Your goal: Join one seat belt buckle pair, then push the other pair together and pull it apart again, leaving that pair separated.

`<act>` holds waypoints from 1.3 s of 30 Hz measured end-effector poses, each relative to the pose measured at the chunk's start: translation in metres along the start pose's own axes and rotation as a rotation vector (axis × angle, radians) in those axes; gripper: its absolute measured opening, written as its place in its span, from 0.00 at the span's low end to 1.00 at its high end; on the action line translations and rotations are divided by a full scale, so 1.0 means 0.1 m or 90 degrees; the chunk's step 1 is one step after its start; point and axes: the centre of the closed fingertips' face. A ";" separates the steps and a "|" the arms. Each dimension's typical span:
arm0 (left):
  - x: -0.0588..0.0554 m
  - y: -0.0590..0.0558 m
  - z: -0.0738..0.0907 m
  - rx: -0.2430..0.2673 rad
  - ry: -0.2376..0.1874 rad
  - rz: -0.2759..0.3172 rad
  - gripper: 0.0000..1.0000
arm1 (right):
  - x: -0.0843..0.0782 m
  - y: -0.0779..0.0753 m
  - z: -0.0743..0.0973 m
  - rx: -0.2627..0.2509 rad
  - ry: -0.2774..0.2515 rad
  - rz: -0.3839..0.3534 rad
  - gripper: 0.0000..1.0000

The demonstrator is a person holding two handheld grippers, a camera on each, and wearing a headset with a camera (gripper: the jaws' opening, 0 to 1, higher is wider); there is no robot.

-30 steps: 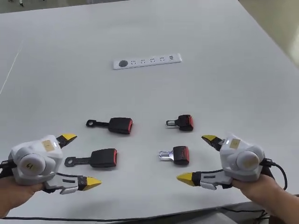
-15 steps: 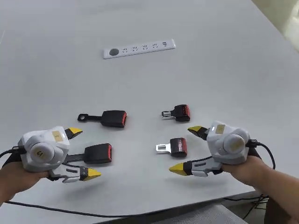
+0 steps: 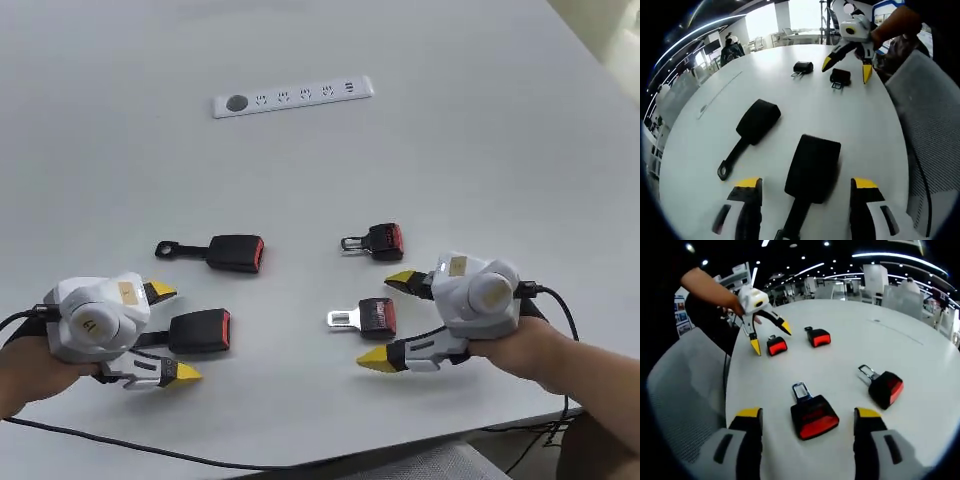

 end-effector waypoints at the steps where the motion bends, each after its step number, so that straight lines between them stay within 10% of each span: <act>1: 0.03 0.00 0.00 -0.006 -0.008 0.003 0.73 | -0.01 0.00 0.00 0.006 0.003 0.002 0.75; 16: 0.08 -0.07 -0.03 -0.065 0.013 -0.048 0.45 | -0.08 0.02 -0.04 0.060 0.063 0.057 0.54; 39: 0.09 -0.08 -0.04 -0.074 0.035 -0.056 0.38 | -0.13 -0.06 0.01 0.094 0.111 0.147 0.35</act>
Point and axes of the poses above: the centre of the closed fingertips' face, and the gripper's own axes: z roughly backward along the fingers, y roughly to its left, x roughly out of its top, and after that the axes turned 5 degrees about x, right-handed
